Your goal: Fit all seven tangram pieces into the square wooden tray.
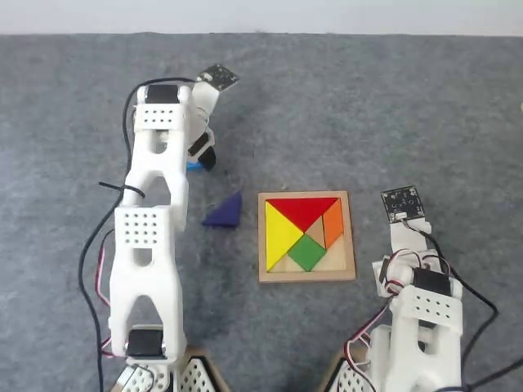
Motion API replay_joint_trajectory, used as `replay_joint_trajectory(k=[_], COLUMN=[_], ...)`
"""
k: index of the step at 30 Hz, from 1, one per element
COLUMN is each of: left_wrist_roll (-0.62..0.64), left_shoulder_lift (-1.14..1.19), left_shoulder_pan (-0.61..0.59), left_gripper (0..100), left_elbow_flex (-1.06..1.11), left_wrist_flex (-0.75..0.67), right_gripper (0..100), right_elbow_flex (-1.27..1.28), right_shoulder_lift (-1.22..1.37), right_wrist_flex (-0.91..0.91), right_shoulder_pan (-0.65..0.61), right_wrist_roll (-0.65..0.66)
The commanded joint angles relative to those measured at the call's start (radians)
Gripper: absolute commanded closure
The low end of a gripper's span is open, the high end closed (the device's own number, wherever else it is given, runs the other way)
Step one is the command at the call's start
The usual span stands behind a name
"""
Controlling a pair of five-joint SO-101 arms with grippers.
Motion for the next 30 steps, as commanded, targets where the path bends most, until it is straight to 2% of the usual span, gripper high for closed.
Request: replay_joint_trajectory(k=[1,12,21,25,30], left_wrist_roll=[-0.026,-0.028,0.005,0.032,0.032], left_shoulder_lift=[0.021,0.066,-0.009,-0.140,-0.381], left_shoulder_pan=[-0.008,-0.008,-0.002,0.003,0.018], left_gripper=[79,83,86,86,86], left_elbow_flex=[-0.101,-0.148,-0.133,-0.008,0.257], left_wrist_flex=[0.081,0.100,0.112,0.112,0.112], right_gripper=[70.3,70.3,70.3,70.3,70.3], right_elbow_flex=[-0.002,-0.002,-0.002,-0.002,-0.002], right_shoulder_lift=[-0.018,-0.018,-0.018,-0.018,-0.018], right_wrist_flex=[-0.015,-0.015,-0.015,-0.015,-0.015], right_shoulder_pan=[-0.012,-0.012,-0.012,-0.012,-0.012], right_wrist_roll=[0.015,0.015,0.015,0.015,0.015])
